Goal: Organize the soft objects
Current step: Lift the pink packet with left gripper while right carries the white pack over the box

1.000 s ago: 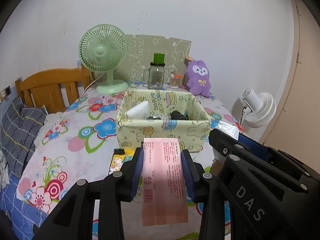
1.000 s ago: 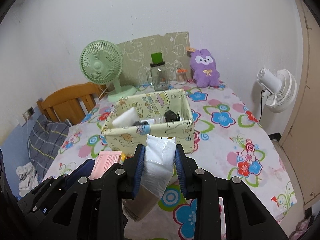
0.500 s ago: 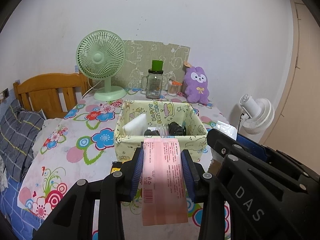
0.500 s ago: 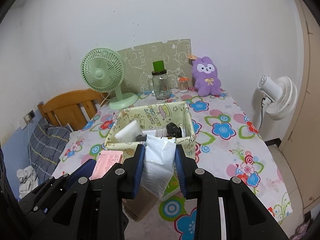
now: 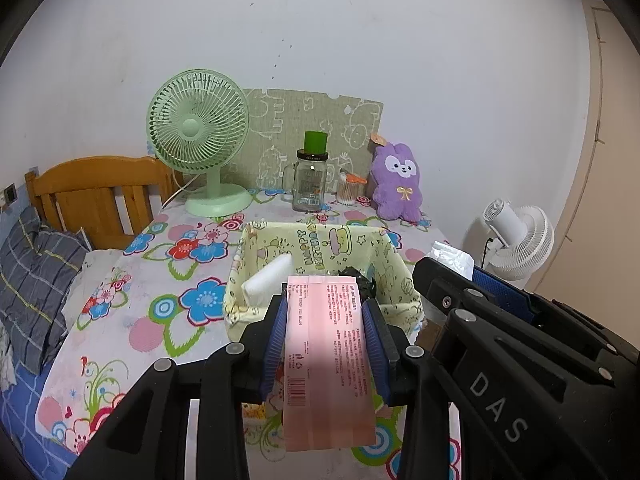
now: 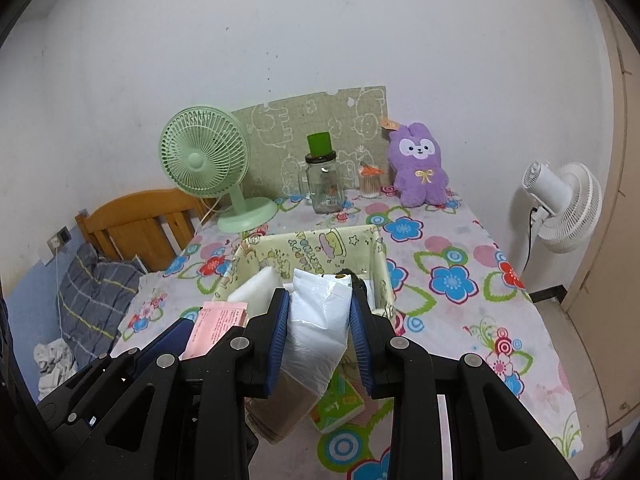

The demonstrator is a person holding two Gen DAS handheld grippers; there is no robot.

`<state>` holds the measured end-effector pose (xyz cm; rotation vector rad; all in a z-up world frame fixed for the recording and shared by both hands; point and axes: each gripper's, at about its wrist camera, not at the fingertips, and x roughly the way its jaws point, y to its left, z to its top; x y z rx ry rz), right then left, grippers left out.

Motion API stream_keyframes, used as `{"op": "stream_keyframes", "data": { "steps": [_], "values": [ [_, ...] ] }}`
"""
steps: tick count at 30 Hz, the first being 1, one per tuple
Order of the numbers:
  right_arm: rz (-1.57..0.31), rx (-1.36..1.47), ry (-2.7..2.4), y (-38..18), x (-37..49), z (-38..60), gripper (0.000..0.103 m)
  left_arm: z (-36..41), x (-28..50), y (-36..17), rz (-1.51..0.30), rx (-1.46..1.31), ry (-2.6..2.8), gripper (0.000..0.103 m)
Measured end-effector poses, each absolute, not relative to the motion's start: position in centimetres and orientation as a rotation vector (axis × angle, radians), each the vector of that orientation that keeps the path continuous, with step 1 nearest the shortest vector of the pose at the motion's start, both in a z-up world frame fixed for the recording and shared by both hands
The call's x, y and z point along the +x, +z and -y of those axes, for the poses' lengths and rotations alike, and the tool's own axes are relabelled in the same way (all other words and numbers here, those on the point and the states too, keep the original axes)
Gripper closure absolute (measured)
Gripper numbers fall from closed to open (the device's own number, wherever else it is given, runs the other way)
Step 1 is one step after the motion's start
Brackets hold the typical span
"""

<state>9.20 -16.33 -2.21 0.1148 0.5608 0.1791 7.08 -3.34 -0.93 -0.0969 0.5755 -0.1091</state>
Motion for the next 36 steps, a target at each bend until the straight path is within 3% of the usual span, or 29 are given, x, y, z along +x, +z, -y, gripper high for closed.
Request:
{"op": "stream_keyframes", "data": {
  "steps": [36],
  "values": [
    [-0.559, 0.121, 0.208, -2.6, 18.4, 15.9, 0.069, 3.3, 15.4, -1.0, -0.574, -0.065, -0.079, 0.064]
  ]
}}
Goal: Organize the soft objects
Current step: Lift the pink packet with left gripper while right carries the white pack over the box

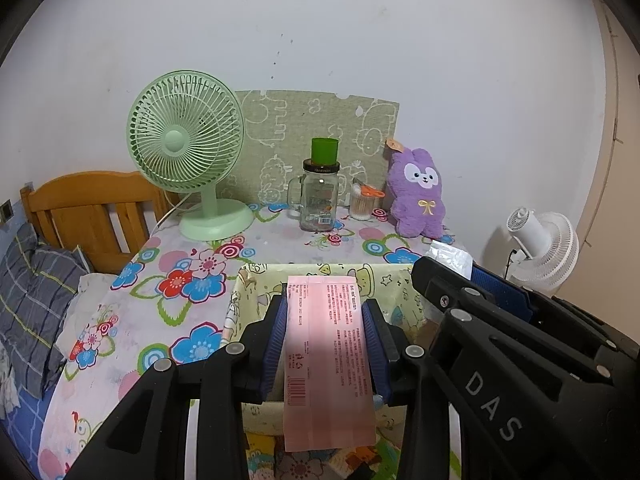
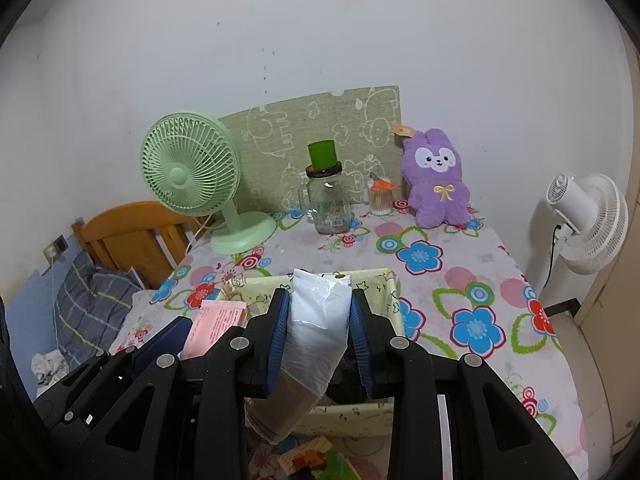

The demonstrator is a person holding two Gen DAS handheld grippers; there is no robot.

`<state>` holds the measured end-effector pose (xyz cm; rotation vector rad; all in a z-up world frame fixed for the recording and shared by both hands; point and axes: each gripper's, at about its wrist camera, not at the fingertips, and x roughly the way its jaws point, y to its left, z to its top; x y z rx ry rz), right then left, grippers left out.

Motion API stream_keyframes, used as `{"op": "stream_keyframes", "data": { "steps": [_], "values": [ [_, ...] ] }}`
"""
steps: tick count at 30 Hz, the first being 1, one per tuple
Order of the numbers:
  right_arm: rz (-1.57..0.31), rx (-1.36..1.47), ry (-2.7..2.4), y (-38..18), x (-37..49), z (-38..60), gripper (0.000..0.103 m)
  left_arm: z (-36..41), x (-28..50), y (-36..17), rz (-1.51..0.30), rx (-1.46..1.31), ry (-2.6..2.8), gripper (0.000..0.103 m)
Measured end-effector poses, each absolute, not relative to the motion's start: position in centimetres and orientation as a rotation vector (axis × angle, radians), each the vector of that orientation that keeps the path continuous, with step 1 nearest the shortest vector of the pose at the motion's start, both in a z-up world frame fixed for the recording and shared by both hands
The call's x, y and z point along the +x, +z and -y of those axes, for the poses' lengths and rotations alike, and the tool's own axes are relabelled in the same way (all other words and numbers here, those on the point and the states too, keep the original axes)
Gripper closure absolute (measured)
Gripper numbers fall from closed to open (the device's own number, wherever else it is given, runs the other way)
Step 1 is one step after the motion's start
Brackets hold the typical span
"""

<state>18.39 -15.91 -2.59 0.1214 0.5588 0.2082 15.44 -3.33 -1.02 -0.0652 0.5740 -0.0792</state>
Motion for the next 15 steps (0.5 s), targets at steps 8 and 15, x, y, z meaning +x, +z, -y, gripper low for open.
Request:
{"op": "stream_keyframes", "data": {
  "steps": [8, 15],
  "values": [
    [-0.564, 0.124, 0.209, -3.0, 20.0, 15.6, 0.069, 3.0, 17.3, -1.4, -0.579, -0.067, -0.077, 0.064],
    [-0.566, 0.143, 0.213, -3.3, 22.2, 15.3, 0.069, 2.7, 19.2, -1.7, -0.585, -0.066, -0.067, 0.064]
  ]
}}
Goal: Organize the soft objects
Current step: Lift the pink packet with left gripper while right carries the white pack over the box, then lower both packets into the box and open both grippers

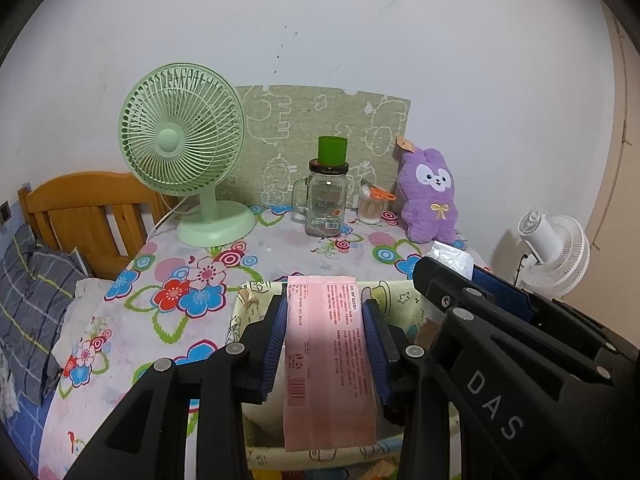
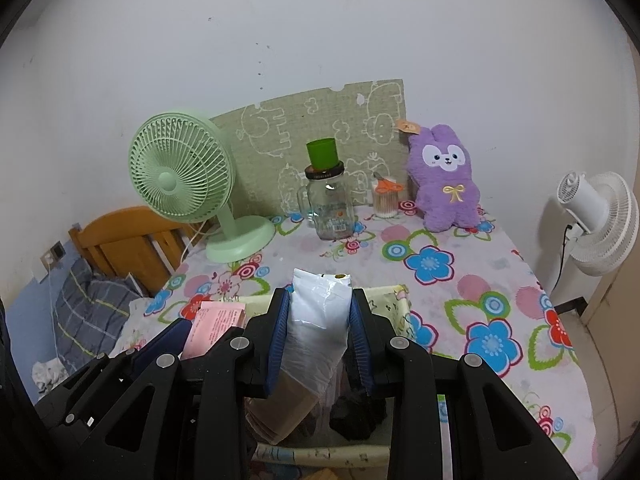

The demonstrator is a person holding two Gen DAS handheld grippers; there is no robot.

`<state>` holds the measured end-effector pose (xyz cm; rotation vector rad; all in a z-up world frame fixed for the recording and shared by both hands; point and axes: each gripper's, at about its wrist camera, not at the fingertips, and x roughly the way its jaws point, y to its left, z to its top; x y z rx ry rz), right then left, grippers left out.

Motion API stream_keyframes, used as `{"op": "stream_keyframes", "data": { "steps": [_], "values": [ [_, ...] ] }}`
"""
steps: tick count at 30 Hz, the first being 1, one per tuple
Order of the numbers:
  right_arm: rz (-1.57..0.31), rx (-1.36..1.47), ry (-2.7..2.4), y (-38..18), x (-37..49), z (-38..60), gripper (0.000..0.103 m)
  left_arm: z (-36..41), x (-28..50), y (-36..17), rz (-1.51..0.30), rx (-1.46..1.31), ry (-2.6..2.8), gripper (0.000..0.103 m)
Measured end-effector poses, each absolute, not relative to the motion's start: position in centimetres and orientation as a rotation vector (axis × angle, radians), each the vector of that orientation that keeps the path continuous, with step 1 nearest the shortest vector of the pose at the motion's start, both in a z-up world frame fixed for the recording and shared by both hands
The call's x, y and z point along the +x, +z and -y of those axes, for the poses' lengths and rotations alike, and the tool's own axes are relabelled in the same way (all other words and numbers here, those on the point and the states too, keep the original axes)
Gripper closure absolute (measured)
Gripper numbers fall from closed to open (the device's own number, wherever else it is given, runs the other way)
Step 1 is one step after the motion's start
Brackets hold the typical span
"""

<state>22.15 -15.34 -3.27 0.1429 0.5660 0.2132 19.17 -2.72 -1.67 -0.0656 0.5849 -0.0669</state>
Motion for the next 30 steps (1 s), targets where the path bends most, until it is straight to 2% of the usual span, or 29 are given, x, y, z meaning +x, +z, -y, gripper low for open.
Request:
{"op": "stream_keyframes", "data": {
  "steps": [19, 24, 30],
  "values": [
    [-0.627, 0.163, 0.242, -6.0, 26.9, 15.6, 0.069, 3.0, 23.3, -4.2, -0.651, -0.049, -0.062, 0.062],
    [-0.638, 0.155, 0.249, -6.8, 27.4, 15.3, 0.069, 2.8, 23.8, -4.9, -0.678, -0.047, -0.041, 0.042],
    [-0.653, 0.143, 0.263, -7.4, 27.7, 14.7, 0.069, 2.4, 24.0, -5.6, -0.699, -0.045, -0.025, 0.032]
  ]
}}
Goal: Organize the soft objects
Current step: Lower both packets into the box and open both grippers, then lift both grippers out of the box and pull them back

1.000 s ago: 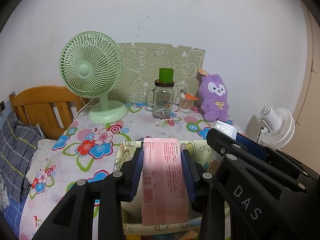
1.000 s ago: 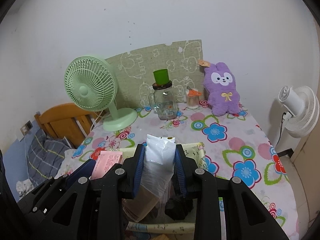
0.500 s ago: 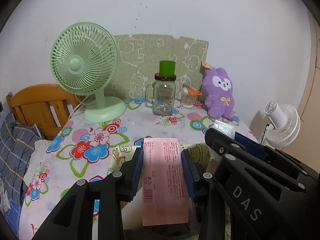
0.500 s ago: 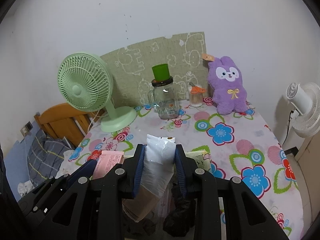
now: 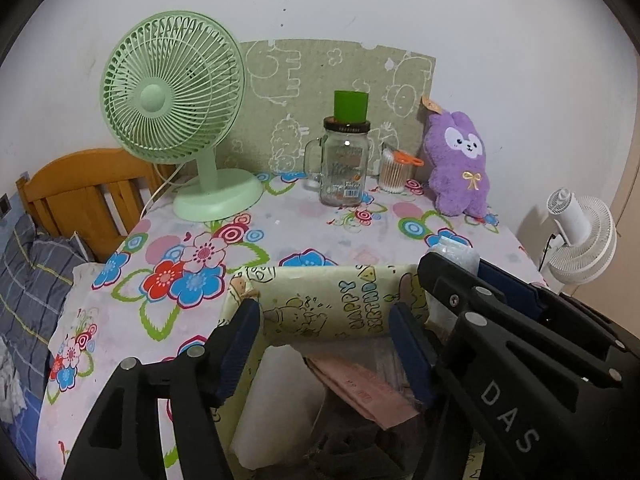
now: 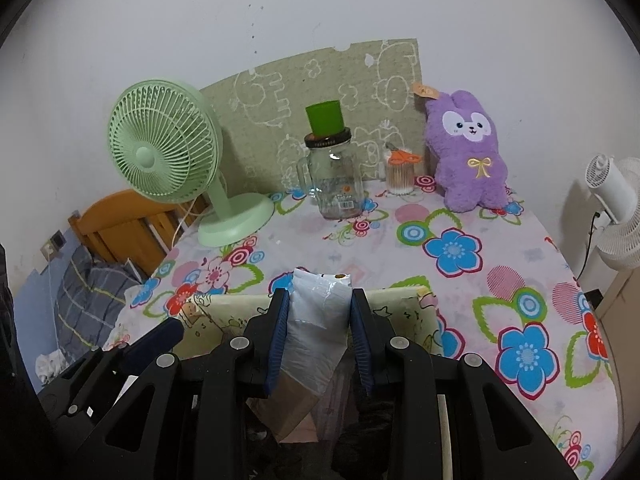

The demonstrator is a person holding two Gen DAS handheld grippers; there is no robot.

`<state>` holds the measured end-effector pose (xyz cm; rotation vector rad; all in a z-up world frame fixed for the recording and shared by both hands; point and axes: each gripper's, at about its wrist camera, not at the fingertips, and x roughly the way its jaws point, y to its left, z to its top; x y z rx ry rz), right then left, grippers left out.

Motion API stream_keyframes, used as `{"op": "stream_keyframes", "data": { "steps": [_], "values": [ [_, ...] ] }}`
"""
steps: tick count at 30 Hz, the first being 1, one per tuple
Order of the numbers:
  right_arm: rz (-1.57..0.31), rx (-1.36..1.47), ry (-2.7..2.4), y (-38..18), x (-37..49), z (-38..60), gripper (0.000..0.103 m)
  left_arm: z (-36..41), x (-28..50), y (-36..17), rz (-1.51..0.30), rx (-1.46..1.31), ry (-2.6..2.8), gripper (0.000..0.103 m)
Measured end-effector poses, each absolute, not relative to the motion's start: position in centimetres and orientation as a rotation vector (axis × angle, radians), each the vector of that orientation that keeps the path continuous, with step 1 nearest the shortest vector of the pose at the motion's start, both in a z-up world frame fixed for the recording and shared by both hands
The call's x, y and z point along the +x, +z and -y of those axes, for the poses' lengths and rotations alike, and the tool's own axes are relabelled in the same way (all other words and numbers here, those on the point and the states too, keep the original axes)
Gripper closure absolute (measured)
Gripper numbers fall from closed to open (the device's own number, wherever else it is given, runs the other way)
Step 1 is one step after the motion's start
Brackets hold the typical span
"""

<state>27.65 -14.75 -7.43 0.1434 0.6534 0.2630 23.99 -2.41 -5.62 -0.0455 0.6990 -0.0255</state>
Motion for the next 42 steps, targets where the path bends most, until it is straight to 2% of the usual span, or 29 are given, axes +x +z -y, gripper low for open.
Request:
{"op": "stream_keyframes", "data": {
  "steps": [8, 14, 15, 16, 18, 42],
  "values": [
    [-0.663, 0.132, 0.280, -7.7, 27.5, 14.4, 0.069, 2.0, 23.7, -5.9, -0.709, -0.051, -0.020, 0.024],
    [-0.674, 0.120, 0.293, -7.7, 27.2, 14.1, 0.067, 2.0, 23.4, -5.8, -0.709, -0.051, -0.022, 0.022],
    [-0.676, 0.121, 0.296, -7.7, 27.1, 14.2, 0.056, 2.0, 23.2, -5.8, -0.709, -0.051, -0.025, 0.020],
    [-0.675, 0.123, 0.298, -7.6, 27.0, 14.2, 0.039, 2.0, 23.0, -5.7, -0.708, -0.055, -0.035, 0.017],
    [-0.652, 0.130, 0.295, -7.3, 26.5, 14.3, 0.028, 1.9, 22.6, -5.5, -0.701, -0.059, -0.048, 0.014],
    [-0.604, 0.114, 0.256, -5.1, 21.7, 15.3, 0.024, 2.7, 18.3, -3.4, -0.651, -0.053, -0.062, 0.006]
  ]
}}
